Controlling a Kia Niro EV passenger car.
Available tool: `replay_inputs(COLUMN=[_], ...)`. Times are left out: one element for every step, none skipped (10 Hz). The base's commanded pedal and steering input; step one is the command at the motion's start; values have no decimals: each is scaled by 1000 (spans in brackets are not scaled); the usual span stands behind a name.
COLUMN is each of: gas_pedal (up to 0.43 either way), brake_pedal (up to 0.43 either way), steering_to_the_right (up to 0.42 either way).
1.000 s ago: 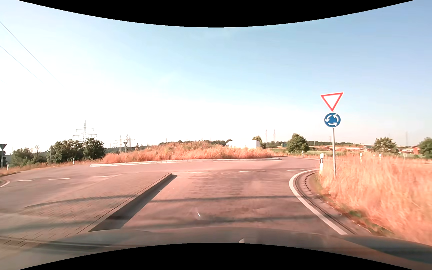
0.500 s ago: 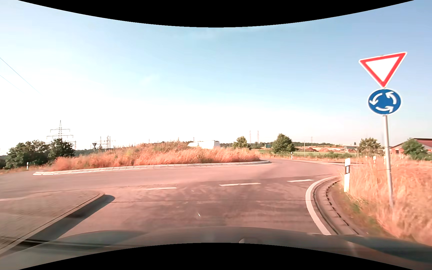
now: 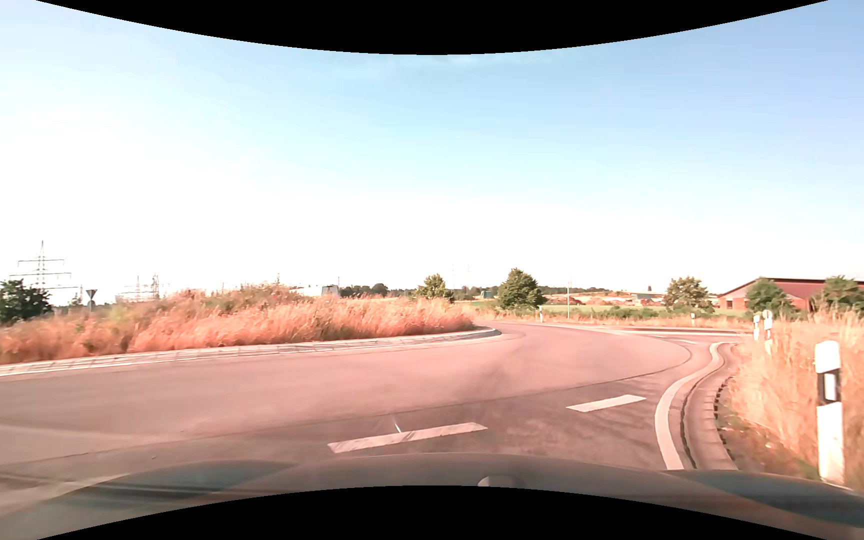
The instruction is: Follow the waypoints while adhering to traffic rules and regulations
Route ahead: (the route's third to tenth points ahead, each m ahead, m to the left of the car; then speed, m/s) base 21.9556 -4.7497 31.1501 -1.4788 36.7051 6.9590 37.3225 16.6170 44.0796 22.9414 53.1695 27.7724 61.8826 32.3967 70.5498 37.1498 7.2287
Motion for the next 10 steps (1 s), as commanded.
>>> replay_inputs(gas_pedal=[0, 0, 0, 0, 0, 0, 0, 0, 0, 0], brake_pedal=[189, 177, 165, 152, 128, 67, 49, 12, 0, 0], steering_to_the_right=[167, 175, 182, 185, 186, 186, 186, 183, 173, 157])
